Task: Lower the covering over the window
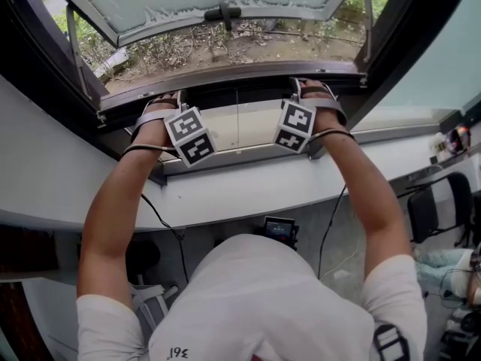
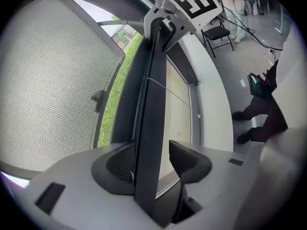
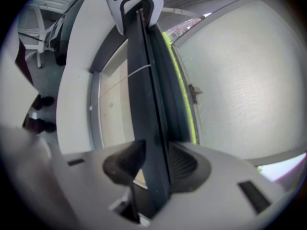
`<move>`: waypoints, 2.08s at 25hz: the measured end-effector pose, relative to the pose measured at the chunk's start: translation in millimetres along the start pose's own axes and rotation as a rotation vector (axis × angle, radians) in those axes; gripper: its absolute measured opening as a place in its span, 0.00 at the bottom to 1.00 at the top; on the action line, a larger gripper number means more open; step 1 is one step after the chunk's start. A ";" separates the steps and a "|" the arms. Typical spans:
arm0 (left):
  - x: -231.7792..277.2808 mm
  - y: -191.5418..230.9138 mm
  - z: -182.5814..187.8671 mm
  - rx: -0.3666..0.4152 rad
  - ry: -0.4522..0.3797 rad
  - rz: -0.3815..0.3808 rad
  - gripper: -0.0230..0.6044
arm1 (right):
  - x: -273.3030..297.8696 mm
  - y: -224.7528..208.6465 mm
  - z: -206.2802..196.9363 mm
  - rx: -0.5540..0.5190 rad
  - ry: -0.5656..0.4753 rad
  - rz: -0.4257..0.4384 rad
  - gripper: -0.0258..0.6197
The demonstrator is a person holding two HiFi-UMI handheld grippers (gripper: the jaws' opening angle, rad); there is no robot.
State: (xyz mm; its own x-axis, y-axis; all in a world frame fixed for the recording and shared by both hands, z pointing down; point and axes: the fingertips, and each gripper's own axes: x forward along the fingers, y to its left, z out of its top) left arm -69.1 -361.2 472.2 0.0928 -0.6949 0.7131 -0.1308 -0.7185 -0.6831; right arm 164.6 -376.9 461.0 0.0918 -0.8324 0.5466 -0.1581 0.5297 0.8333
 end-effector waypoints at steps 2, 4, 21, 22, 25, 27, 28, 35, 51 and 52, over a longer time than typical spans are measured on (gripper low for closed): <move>2.6 -3.3 -1.2 0.000 0.004 0.002 0.39 | 2.2 4.1 -0.1 0.004 0.003 -0.008 0.27; 3.5 -3.8 -1.2 0.002 0.002 0.008 0.40 | 3.1 4.7 -0.6 0.010 0.004 -0.022 0.27; 4.4 5.8 2.4 0.008 -0.075 0.100 0.39 | 4.9 -4.9 -1.9 0.018 -0.020 -0.105 0.25; 3.6 6.9 3.3 -0.002 -0.093 0.105 0.39 | 4.7 -5.2 -2.3 0.019 -0.021 -0.100 0.25; 1.8 7.2 3.4 -0.029 -0.128 0.108 0.40 | 4.5 -4.6 -2.3 0.018 -0.029 -0.095 0.25; 1.2 6.9 2.5 -0.040 -0.139 0.111 0.39 | 4.5 -3.8 -1.7 0.029 -0.041 -0.097 0.25; 0.7 7.4 2.4 -0.045 -0.143 0.115 0.39 | 4.4 -3.8 -1.6 0.036 -0.047 -0.099 0.25; -7.8 13.7 4.2 -0.100 -0.178 0.157 0.39 | 2.9 -4.9 -0.6 0.063 -0.075 -0.093 0.25; -40.3 27.7 19.2 -0.238 -0.300 0.181 0.35 | -23.9 -16.1 12.2 0.128 -0.157 -0.121 0.25; -42.0 26.1 21.2 -0.256 -0.313 0.172 0.33 | -25.7 -15.6 13.1 0.131 -0.161 -0.123 0.25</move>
State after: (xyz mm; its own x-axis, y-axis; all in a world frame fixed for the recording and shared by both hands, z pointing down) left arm -55.5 -351.4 421.1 0.3376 -0.8077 0.4833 -0.4070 -0.5882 -0.6988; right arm 151.8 -365.9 432.9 -0.0377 -0.9099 0.4131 -0.2824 0.4063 0.8690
